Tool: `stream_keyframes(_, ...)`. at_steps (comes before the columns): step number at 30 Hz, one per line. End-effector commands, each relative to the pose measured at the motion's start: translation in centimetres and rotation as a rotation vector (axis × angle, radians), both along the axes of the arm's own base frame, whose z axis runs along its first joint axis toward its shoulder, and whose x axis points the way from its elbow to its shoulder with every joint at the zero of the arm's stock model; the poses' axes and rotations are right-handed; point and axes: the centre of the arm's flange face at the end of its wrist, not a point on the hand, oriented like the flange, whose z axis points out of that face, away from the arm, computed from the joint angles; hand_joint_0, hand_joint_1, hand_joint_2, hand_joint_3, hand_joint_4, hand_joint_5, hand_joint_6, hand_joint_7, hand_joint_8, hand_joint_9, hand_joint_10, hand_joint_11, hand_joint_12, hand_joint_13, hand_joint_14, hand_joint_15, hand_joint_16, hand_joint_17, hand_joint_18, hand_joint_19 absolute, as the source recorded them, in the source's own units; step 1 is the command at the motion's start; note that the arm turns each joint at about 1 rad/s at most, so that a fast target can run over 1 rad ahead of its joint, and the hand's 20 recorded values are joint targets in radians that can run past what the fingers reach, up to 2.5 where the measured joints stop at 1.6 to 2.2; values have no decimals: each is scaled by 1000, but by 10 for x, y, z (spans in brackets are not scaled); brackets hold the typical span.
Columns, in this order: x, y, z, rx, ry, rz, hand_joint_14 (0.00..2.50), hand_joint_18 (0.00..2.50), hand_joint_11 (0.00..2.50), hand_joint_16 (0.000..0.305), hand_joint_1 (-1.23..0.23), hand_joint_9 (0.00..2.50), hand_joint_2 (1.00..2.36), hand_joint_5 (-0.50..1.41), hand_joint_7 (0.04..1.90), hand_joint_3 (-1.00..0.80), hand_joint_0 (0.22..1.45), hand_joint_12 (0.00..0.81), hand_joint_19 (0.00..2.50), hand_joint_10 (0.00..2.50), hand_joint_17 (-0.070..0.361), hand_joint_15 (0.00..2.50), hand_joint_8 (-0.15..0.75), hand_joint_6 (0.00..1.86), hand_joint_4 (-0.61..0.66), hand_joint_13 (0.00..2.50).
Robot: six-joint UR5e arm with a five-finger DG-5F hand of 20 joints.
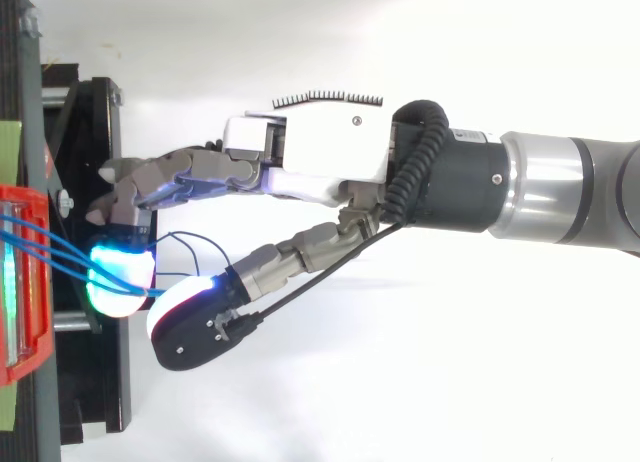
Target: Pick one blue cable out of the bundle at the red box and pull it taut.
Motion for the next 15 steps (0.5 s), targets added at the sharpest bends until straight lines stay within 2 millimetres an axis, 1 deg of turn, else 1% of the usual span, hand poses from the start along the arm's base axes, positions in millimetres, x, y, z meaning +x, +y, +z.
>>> stream_keyframes(1,0,0,0,1,0,1,2,7,189,58,-777,285,1013,-203,885,-324,633,354,0,4,130,86,262,732,186,54)
stream_keyframes(7,0,0,0,1,0,1,2,15,190,58,-770,291,1015,-212,830,-282,638,354,0,4,130,92,263,783,181,63)
stream_keyframes(15,0,1,1,3,-2,4,3,48,206,57,-744,330,1018,-217,806,-239,628,355,2,4,129,105,275,845,185,100)
